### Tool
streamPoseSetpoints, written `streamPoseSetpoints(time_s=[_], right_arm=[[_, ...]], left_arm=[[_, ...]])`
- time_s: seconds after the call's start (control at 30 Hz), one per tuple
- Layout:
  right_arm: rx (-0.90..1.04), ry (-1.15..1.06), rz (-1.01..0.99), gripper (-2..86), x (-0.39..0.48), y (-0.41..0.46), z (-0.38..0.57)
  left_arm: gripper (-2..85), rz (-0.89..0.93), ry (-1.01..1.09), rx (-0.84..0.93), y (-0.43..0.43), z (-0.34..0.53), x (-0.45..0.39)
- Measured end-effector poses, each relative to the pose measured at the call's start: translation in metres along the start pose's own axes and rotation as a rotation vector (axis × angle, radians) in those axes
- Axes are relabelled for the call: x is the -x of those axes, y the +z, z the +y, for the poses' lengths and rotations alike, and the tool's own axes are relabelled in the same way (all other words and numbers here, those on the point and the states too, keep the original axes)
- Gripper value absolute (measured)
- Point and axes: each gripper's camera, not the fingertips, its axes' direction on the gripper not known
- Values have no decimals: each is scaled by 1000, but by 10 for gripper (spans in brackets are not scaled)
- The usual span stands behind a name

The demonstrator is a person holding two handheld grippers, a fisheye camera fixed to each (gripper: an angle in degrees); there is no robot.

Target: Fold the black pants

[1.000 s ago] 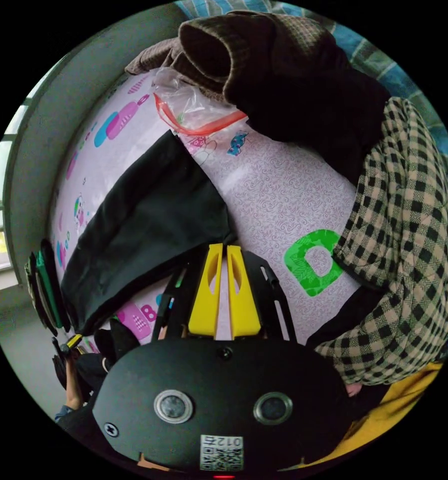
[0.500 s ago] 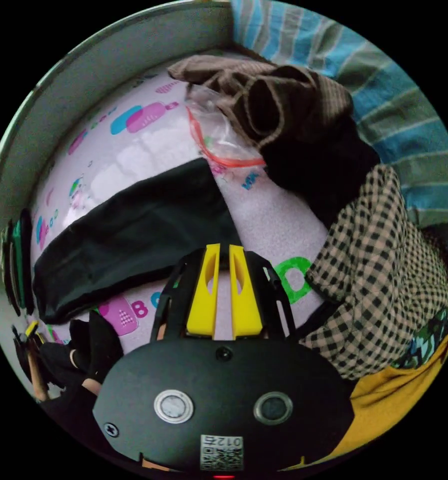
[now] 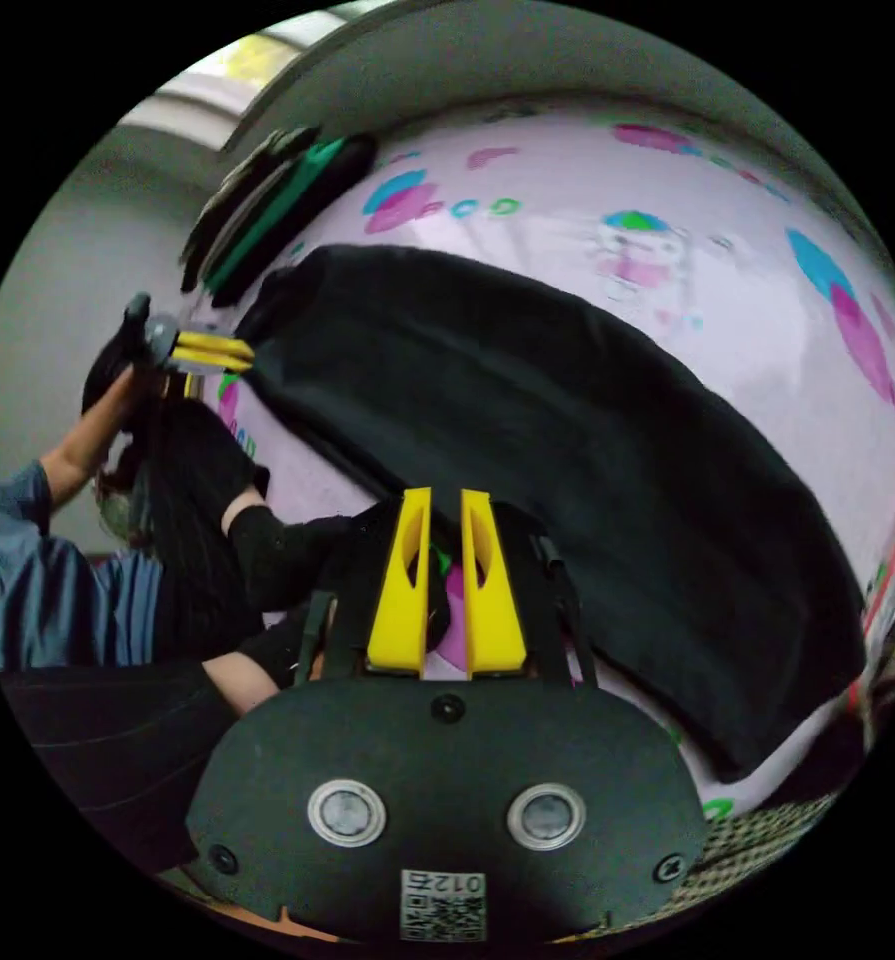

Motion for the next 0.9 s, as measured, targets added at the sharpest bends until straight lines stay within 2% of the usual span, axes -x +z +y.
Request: streamPoseSetpoints(time_s=[0.07,0.13,0.23,0.47,0.7,0.9], right_arm=[[34,-125,38,65,29,7,-16],[73,-281,136,72,65,18,-31],[129,-397,216,77,93,34,-47],[215,-480,357,6,123,57,-78],[251,-493,231,-5,131,36,-103],[360,-467,240,-1,131,63,-121]], left_arm=[[43,-39,135,21,0,-11,-22],[47,-54,198,20,0,-14,-35],[46,-119,238,38,3,-17,-46],[8,-120,192,44,0,-22,-41],[0,-62,216,35,-22,-25,-37],[8,32,178,123,-6,-39,-32]])
